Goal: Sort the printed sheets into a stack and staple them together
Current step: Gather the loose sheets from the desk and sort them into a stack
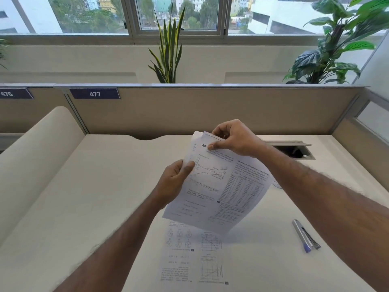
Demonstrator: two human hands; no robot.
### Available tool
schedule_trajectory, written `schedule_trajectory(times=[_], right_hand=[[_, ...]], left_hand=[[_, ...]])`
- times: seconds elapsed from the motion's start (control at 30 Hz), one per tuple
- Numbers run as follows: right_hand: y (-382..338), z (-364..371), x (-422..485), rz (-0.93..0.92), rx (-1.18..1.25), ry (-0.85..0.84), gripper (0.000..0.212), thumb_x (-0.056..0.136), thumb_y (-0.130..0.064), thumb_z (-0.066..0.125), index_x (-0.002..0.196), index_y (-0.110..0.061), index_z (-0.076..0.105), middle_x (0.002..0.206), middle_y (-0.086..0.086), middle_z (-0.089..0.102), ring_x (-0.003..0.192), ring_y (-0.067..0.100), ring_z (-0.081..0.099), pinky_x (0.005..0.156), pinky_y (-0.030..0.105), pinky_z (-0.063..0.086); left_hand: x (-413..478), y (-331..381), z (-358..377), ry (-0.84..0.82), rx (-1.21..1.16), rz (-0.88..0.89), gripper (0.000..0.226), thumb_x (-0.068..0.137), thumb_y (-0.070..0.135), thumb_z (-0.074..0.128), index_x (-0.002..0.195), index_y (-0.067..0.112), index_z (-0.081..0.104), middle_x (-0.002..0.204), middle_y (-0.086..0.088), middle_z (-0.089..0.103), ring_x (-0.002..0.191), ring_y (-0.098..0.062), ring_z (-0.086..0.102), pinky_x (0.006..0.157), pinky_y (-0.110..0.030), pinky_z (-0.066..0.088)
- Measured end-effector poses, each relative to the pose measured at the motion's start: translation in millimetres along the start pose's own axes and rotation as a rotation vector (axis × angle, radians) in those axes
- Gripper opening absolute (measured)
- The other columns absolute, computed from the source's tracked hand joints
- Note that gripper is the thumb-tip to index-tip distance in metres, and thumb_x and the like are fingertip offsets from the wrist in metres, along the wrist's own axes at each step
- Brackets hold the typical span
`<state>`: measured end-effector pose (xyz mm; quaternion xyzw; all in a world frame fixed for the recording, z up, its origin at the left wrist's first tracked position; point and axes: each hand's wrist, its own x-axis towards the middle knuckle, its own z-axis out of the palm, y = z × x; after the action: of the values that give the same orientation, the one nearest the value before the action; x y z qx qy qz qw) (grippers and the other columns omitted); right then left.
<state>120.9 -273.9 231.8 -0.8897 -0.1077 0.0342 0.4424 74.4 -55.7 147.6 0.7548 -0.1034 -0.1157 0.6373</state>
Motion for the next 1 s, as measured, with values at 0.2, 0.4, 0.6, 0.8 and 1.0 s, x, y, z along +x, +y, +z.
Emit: schedule_trajectory(times=[0.2, 0.4, 0.6, 0.8, 1.0], right_hand=[[-4.0, 3.3, 2.3, 0.021, -0.106, 0.052, 0.028, 0.066, -0.038, 0.086, 0.068, -0.018, 0.066, 0.07, 0.001, 0.071, 0.058, 0.012, 0.065, 0.054, 0.027, 0.051], [8.1, -6.6, -10.1, -0.045, -0.126, 0.45, 0.04, 0.085, -0.057, 0.058, 0.085, -0.018, 0.067, 0.073, -0.007, 0.064, 0.066, 0.006, 0.057, 0.06, 0.022, 0.045], [99.3, 1.7, -49.0, 0.344, 0.262, 0.928, 0.028, 0.085, -0.038, 0.048, 0.073, -0.014, 0.056, 0.074, 0.01, 0.066, 0.071, 0.027, 0.058, 0.069, 0.038, 0.046], [163.3, 95.0, -116.7, 0.728, -0.031, 0.176, 0.043, 0.08, -0.034, 0.073, 0.112, -0.008, 0.062, 0.112, 0.013, 0.066, 0.095, 0.025, 0.061, 0.081, 0.03, 0.045], [145.6, 167.0, -135.8, 0.753, -0.356, 0.032, 0.103, 0.05, -0.084, 0.064, 0.124, -0.014, 0.048, 0.124, 0.007, 0.049, 0.117, 0.025, 0.05, 0.093, 0.038, 0.046]], left_hand=[[-1.8, -2.6, 6.4, -0.026, 0.041, 0.017, 0.021, 0.099, 0.023, 0.055, 0.114, 0.013, 0.064, 0.112, -0.003, 0.075, 0.089, -0.024, 0.076, 0.076, -0.041, 0.064], [-1.1, -8.4, -1.3, 0.04, 0.024, -0.003, 0.021, 0.1, 0.024, 0.052, 0.115, 0.015, 0.064, 0.112, -0.005, 0.075, 0.09, -0.028, 0.075, 0.077, -0.046, 0.063], [-5.0, -16.9, -25.3, 0.136, -0.086, -0.049, 0.021, 0.101, 0.019, 0.052, 0.115, 0.013, 0.065, 0.111, -0.005, 0.076, 0.091, -0.032, 0.075, 0.076, -0.045, 0.063], [-6.2, -21.3, -38.3, 0.192, -0.147, -0.074, 0.023, 0.101, 0.019, 0.051, 0.119, 0.013, 0.065, 0.112, -0.007, 0.076, 0.093, -0.035, 0.075, 0.08, -0.051, 0.061], [-6.2, -22.4, -40.3, 0.193, -0.129, -0.076, 0.024, 0.101, 0.02, 0.051, 0.12, 0.013, 0.064, 0.112, -0.008, 0.076, 0.092, -0.035, 0.075, 0.077, -0.05, 0.062]])
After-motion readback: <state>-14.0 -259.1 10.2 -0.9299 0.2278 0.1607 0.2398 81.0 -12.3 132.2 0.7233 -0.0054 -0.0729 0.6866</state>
